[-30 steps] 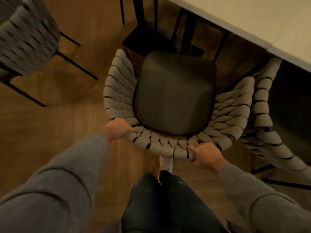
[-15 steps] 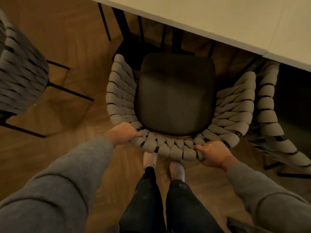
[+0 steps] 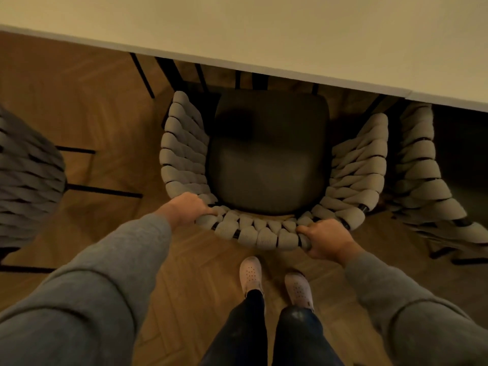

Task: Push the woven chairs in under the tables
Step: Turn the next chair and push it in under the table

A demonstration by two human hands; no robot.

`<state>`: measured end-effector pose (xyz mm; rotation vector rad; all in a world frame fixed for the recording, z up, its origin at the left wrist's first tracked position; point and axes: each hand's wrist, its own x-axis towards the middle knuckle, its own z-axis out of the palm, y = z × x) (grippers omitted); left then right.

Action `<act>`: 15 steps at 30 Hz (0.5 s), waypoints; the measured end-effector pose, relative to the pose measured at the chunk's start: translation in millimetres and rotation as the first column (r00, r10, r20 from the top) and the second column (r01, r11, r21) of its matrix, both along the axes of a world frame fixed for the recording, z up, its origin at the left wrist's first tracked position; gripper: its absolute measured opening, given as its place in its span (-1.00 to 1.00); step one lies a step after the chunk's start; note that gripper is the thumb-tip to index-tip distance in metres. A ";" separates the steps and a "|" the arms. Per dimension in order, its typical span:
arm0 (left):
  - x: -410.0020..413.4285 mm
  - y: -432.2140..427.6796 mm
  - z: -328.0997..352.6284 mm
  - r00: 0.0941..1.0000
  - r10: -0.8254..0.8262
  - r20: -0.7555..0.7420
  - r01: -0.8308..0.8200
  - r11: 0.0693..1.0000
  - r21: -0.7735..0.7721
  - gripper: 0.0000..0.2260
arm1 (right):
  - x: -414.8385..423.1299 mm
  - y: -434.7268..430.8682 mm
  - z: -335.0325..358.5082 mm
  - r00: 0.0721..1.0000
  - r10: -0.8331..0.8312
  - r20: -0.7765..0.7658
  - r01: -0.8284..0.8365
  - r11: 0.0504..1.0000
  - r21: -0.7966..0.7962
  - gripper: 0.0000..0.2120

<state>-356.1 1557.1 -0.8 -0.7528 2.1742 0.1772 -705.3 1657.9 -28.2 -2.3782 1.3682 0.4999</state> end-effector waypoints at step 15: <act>13.0 -76.4 3.6 0.996 0.083 0.025 -0.080 0.991 -0.104 -0.57 | 37.4 -64.2 4.9 0.994 -0.110 -0.030 0.111 0.993 0.028 -0.66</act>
